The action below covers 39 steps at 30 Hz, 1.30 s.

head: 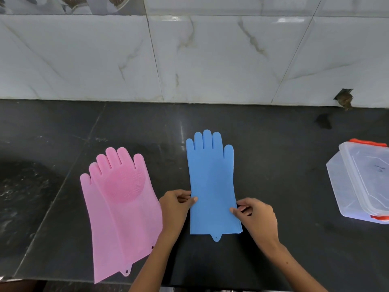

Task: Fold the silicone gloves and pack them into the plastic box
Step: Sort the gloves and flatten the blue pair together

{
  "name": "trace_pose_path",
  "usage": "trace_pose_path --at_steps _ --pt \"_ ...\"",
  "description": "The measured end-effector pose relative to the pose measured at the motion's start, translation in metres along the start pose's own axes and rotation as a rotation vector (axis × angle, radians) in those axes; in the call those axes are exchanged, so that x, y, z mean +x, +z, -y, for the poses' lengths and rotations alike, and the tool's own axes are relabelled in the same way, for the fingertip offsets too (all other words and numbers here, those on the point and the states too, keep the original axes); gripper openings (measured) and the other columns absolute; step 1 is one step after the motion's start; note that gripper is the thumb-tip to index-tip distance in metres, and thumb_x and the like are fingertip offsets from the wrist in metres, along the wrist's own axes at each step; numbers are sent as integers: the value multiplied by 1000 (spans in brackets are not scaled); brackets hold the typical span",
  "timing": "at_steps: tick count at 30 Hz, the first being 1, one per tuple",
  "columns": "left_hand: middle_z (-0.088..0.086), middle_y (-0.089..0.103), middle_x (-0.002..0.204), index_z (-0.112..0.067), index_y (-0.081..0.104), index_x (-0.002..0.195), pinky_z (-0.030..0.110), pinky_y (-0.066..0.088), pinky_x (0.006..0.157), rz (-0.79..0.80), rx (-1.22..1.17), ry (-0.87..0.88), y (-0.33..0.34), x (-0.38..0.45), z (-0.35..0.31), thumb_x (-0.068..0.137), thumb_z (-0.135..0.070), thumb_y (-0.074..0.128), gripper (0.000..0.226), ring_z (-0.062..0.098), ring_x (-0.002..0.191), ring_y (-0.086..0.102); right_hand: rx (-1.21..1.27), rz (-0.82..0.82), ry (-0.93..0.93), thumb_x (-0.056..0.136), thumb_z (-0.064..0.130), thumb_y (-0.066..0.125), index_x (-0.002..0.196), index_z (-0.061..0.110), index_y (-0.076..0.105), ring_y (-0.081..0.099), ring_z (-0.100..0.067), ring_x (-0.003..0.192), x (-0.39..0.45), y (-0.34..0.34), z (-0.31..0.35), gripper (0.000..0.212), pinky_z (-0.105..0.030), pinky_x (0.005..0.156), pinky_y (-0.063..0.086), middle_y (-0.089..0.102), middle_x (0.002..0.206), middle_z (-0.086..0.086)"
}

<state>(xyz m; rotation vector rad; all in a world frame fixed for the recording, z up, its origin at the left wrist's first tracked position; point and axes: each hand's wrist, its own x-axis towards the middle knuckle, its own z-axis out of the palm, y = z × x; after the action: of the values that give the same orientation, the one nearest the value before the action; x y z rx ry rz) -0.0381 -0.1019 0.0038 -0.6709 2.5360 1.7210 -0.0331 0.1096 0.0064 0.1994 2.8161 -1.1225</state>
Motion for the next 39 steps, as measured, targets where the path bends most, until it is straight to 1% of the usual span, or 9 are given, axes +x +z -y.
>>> trace_pose_path --at_steps 6,11,17,20,27,30,33,36,39 --pt "-11 69 76 -11 76 84 8 46 60 -5 28 -13 1 1 -4 78 -16 76 8 2 71 66 -146 -25 32 82 35 69 89 26 71 61 -1 71 -5 4 10 12 -13 55 44 67 82 15" --pt "-1 74 82 -9 77 85 22 56 70 7 29 -11 1 3 -6 81 -15 73 8 10 73 69 17 -1 110 79 25 72 82 23 74 63 1 70 0 -5 15 4 -14 54 44 70 76 15" --pt "-2 74 77 -11 77 82 21 56 69 -6 31 5 3 -1 -3 82 -12 72 5 10 69 68 88 -36 105 79 26 72 79 24 73 65 0 68 -3 -15 11 2 -15 55 47 69 72 14" --pt "-3 74 80 -11 77 85 19 54 70 -31 31 19 7 -5 -3 81 -15 73 7 5 71 67 31 0 126 82 23 69 85 20 73 64 -2 71 -6 -11 5 5 -17 58 49 69 76 12" --pt "-12 69 78 -12 76 88 5 44 62 -21 70 38 14 -7 -2 77 -15 77 11 -1 71 65 -112 -29 105 86 22 63 89 20 71 60 -4 68 -4 -8 8 10 -20 59 50 65 76 14" --pt "-11 69 76 -12 76 84 8 48 64 -33 88 56 16 -7 0 75 -14 78 9 1 70 66 -187 -6 112 87 22 61 93 20 71 61 -7 72 -3 -10 9 13 -20 59 47 67 82 10" --pt "-15 67 73 -12 75 84 17 55 68 -57 55 66 16 -8 -2 74 -13 80 12 1 69 65 -281 115 122 87 26 63 94 21 71 65 -13 77 6 -18 10 12 -23 60 49 70 91 7" --pt "-16 65 77 -7 74 96 6 48 59 -119 -1 72 16 -2 -7 74 -11 79 23 -5 65 63 -266 154 133 82 34 69 88 18 72 66 -15 77 24 -28 15 17 -24 58 47 71 89 5" --pt "-8 69 83 -4 73 99 -2 44 55 -127 -45 79 19 7 -13 76 -7 76 23 -13 62 62 -132 83 115 80 36 72 90 15 69 66 -15 74 45 -28 24 23 -26 59 48 72 84 1"
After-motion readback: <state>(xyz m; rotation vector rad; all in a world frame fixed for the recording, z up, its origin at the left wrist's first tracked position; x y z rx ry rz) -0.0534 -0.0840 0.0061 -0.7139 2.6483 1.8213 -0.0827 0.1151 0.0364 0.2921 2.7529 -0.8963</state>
